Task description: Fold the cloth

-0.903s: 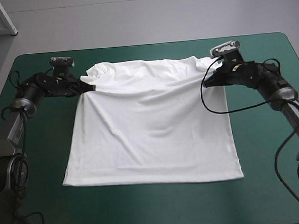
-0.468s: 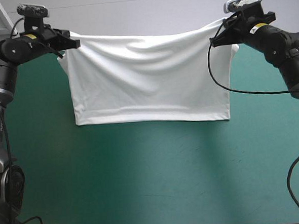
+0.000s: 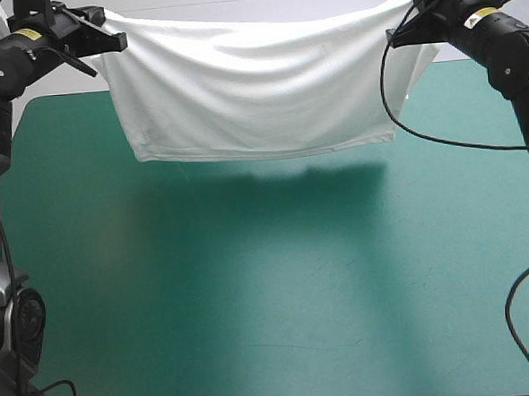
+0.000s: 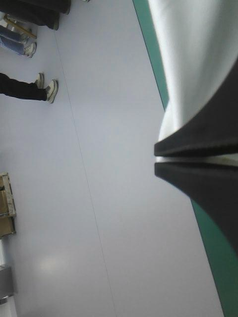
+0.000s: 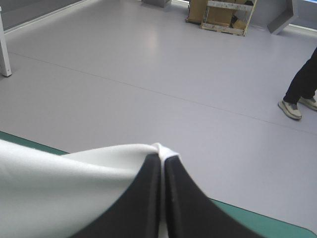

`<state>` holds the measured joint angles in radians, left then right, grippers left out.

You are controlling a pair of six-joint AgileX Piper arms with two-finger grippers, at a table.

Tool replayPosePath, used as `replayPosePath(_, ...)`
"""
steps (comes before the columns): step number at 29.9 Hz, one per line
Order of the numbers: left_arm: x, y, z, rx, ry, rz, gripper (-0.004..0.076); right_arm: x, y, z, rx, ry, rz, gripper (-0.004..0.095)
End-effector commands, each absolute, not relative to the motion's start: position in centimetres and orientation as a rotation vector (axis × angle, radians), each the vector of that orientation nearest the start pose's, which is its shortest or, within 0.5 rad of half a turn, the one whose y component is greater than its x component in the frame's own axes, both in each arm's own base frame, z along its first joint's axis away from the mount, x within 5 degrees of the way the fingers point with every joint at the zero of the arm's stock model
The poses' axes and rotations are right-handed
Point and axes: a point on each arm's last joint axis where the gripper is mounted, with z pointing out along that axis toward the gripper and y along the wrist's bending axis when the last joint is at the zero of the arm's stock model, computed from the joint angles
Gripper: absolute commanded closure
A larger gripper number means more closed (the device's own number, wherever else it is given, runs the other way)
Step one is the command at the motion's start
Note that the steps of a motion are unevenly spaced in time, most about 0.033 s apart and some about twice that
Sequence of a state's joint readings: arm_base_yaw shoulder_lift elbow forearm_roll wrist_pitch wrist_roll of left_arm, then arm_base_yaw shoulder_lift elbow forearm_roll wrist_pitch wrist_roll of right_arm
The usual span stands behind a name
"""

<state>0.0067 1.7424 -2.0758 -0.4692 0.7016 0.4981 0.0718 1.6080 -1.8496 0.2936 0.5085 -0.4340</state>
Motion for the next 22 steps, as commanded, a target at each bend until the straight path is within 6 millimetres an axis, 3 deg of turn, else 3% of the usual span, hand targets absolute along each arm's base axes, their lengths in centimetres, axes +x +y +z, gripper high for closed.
replayPosePath(1, 39.1, -2.3, 51.2, 0.260, 1.664, -0.181, 0.0705, 37.1, 2.8, 50.6, -0.241, 1.591, 0.035, 0.0926)
replayPosePath(5, 41.8, -2.3, 48.7, 0.242, 1.726, -0.207, 0.0705, 39.8, 3.0, 49.0, -0.272, 1.621, 0.048, 0.0926)
replayPosePath(8, 42.9, -2.5, 48.3, 0.270, 1.755, -0.218, 0.0705, 41.2, 3.4, 49.4, -0.289, 1.615, 0.090, 0.0926)
replayPosePath(12, 41.7, -2.5, 51.5, 0.297, 1.676, -0.181, 0.0705, 40.3, 3.6, 52.5, -0.312, 1.543, 0.092, 0.0925)
replayPosePath(15, 39.9, -2.5, 53.6, 0.312, 1.649, -0.170, 0.0705, 39.1, 3.7, 53.5, -0.349, 1.561, 0.090, 0.0925)
replayPosePath(18, 38.8, -2.7, 53.9, 0.329, 1.694, -0.189, 0.0705, 38.4, 3.9, 53.2, -0.390, 1.622, 0.105, 0.0921)
replayPosePath(22, 38.4, -2.7, 52.5, 0.351, 1.842, -0.198, 0.0705, 38.2, 4.2, 51.6, -0.436, 1.744, 0.144, 0.0919)
